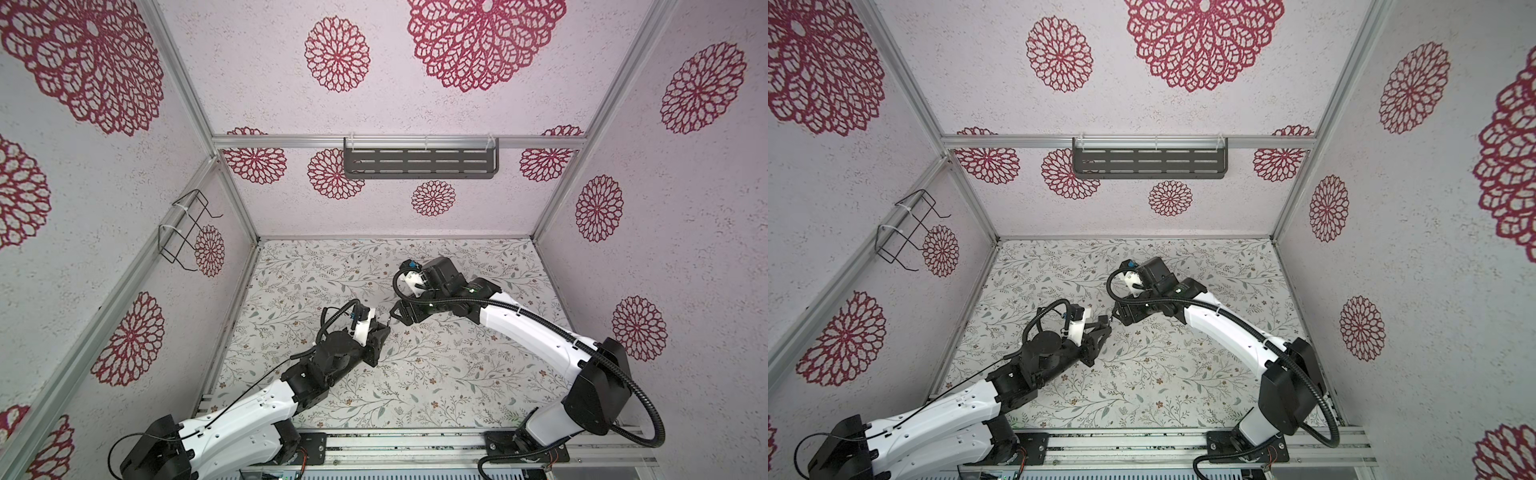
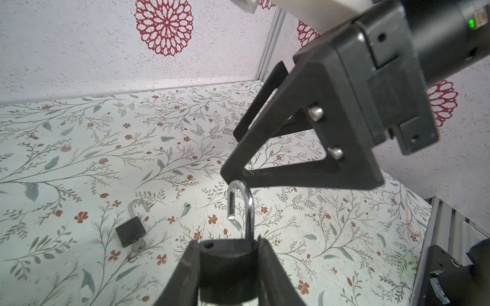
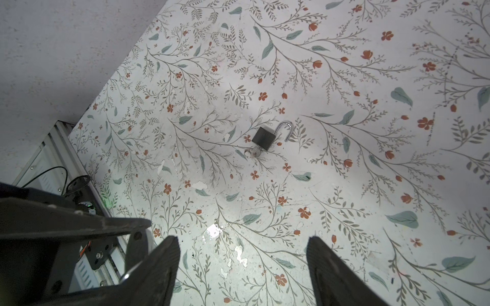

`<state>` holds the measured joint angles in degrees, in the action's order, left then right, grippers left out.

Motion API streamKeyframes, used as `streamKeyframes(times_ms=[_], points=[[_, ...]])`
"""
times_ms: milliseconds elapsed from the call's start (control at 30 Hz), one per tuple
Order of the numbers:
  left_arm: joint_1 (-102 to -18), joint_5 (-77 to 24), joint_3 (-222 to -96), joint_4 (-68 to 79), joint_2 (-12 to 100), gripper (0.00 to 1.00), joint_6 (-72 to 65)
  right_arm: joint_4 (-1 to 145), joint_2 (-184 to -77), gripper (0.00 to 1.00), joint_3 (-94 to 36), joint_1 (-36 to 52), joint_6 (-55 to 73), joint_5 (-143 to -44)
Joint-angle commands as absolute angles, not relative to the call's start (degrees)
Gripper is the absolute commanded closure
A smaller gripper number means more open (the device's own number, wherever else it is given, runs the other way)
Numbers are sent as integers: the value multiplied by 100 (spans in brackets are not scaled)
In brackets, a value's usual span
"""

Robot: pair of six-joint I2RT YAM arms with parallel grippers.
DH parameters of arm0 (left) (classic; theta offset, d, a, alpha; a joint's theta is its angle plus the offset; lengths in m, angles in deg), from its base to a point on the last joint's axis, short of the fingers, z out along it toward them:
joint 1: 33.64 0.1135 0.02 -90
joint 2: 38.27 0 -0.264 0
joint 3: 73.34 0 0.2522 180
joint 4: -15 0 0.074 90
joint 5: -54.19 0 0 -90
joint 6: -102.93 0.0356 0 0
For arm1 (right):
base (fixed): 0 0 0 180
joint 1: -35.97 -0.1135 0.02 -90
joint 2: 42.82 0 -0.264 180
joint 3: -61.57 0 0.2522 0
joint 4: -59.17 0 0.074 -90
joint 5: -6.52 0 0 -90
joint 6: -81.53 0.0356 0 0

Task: Unlock with the key

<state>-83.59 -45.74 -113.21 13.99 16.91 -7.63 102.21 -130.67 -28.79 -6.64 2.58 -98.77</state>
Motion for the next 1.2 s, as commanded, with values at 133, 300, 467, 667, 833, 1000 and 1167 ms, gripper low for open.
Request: streamKeyframes(times_ms=[133, 300, 467, 667, 833, 1000, 1167], points=[[-8400, -4539, -11471, 1670, 1706, 100, -623, 10070, -12529, 21, -2654, -635, 149, -10031], [-8400, -4473, -11478, 1651, 1745, 100, -561, 10024, -12327, 21, -2715, -613, 251, -9706], [-8400, -4419, -11540, 1645, 1814, 100, -579, 9992, -12658, 21, -2936, -613, 337, -10015], [-8408, -4405, -11558, 1636, 1808, 100, -578, 10199, -13188, 21, -3244, -613, 337, -9996], [-8409, -4462, -11542, 1607, 1755, 100, -557, 10515, -13388, 20, -3455, -613, 227, -9754], [-8407, -4534, -11488, 1609, 1659, 100, -538, 10709, -13302, 20, -3355, -604, 43, -9946], [-8410, -4574, -11427, 1667, 1622, 100, -525, 10506, -13012, 20, -3036, -607, 77, -10267]])
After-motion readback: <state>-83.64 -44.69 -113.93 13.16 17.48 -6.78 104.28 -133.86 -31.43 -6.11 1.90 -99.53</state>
